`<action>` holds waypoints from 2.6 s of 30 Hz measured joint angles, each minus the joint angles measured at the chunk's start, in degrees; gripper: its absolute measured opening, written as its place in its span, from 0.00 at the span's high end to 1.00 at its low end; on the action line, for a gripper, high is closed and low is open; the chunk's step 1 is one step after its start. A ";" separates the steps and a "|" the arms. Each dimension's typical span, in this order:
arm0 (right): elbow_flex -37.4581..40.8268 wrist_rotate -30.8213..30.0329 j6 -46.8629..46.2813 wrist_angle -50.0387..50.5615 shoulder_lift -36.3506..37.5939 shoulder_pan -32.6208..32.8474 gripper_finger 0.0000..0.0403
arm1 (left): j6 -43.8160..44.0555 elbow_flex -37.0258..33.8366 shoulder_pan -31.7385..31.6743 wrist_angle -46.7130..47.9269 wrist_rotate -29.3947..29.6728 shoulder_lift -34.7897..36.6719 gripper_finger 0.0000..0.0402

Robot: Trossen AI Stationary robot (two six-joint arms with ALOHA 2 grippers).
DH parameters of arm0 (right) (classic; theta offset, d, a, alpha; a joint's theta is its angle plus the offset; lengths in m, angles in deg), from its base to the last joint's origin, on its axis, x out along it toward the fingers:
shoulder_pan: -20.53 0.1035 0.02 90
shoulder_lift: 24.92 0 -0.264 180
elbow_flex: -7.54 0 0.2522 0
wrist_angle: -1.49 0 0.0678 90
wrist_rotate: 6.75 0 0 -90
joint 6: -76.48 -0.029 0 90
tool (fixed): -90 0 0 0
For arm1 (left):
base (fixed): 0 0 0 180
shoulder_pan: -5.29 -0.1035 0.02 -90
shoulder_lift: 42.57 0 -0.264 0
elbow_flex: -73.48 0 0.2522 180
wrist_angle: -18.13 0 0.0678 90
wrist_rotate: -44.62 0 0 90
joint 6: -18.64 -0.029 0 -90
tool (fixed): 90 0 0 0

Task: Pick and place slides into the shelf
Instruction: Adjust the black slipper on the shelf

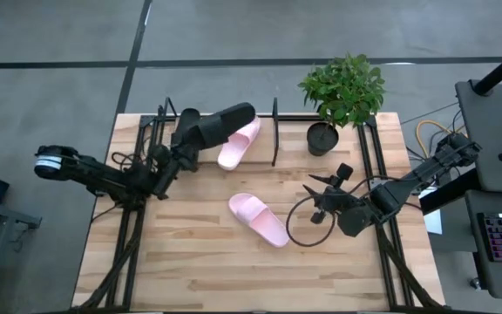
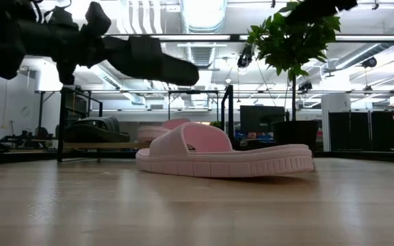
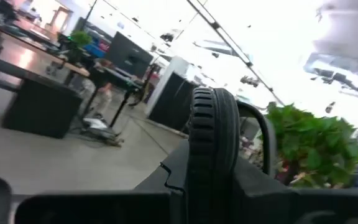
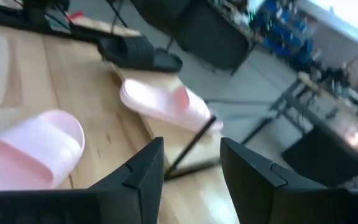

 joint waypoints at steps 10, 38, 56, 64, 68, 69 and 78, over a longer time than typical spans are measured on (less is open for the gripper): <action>1.78 15.49 47.44 -35.54 -4.70 -3.34 0.63 | 7.37 0.69 0.16 -1.53 -15.43 -0.77 0.95; -17.00 5.12 116.13 -59.36 -32.83 -19.58 0.40 | 22.88 0.62 0.06 -1.39 -29.27 0.36 0.95; -20.01 4.91 111.74 -59.46 -32.83 -20.16 0.71 | 21.25 0.28 0.02 -1.48 -34.64 0.52 0.91; -18.36 6.15 106.38 -59.33 -31.07 -19.95 0.83 | 0.91 0.16 0.09 -0.82 -42.19 2.63 0.67; -15.54 9.26 101.64 -58.22 -27.50 -19.93 0.83 | -9.57 -0.14 0.15 0.27 -47.83 4.74 0.60; -14.66 9.61 99.63 -57.49 -26.25 -19.93 0.83 | -12.06 -0.18 0.15 0.15 -48.83 5.30 0.58; -11.09 19.52 71.13 -33.79 -15.33 -20.92 0.83 | -44.54 -0.99 0.52 5.04 -52.46 11.01 0.54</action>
